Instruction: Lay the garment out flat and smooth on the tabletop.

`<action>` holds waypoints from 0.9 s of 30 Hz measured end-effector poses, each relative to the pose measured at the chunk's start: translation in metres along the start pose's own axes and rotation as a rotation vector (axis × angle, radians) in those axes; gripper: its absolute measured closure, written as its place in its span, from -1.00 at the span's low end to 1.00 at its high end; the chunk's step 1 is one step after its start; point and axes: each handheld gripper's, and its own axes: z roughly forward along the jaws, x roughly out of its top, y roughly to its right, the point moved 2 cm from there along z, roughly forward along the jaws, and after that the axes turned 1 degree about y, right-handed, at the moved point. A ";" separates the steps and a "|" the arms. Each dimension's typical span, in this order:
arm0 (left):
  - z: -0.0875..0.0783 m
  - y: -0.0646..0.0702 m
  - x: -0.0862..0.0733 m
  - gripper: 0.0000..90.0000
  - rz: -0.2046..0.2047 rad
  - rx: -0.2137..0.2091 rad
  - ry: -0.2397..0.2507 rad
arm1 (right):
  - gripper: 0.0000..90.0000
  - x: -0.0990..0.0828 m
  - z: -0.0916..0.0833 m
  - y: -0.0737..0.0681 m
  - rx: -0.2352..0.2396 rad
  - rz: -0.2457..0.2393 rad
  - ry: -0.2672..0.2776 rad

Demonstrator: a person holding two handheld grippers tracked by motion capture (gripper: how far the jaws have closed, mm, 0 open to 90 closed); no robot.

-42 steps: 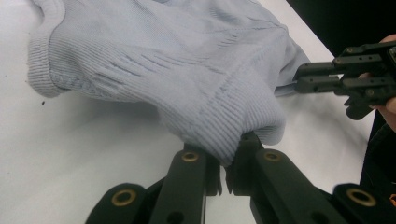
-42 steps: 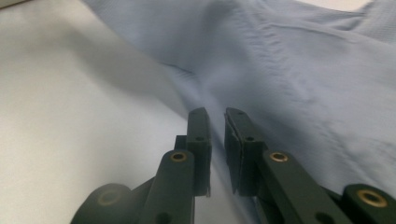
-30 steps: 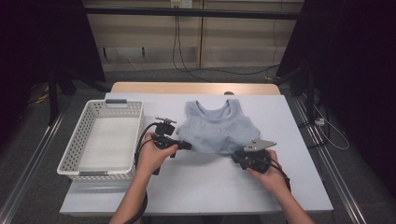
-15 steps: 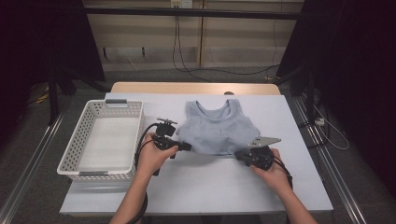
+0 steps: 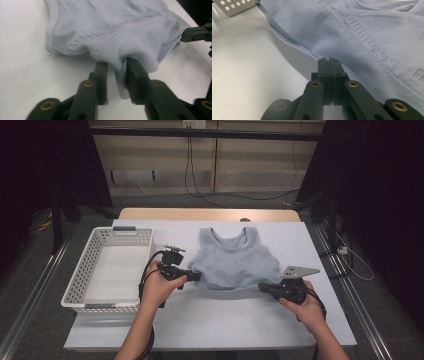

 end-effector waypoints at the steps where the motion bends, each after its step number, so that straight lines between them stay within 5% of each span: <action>1: 0.000 0.000 0.000 0.53 -0.001 -0.001 -0.001 | 0.98 -0.001 0.001 0.000 -0.002 0.000 0.002; 7: 0.000 -0.003 0.000 0.30 0.000 0.034 0.007 | 0.84 0.003 0.003 -0.004 0.002 -0.011 0.020; 11: 0.000 -0.001 0.000 0.26 0.007 0.044 0.004 | 0.75 -0.001 0.011 -0.004 -0.030 -0.034 -0.009; 19: -0.002 -0.003 0.002 -0.16 0.067 0.096 0.032 | 0.52 -0.008 0.024 -0.001 -0.096 -0.043 -0.068; 27: -0.005 -0.004 0.003 -0.47 0.086 0.125 0.063 | 0.46 -0.012 0.031 -0.003 -0.097 -0.064 -0.094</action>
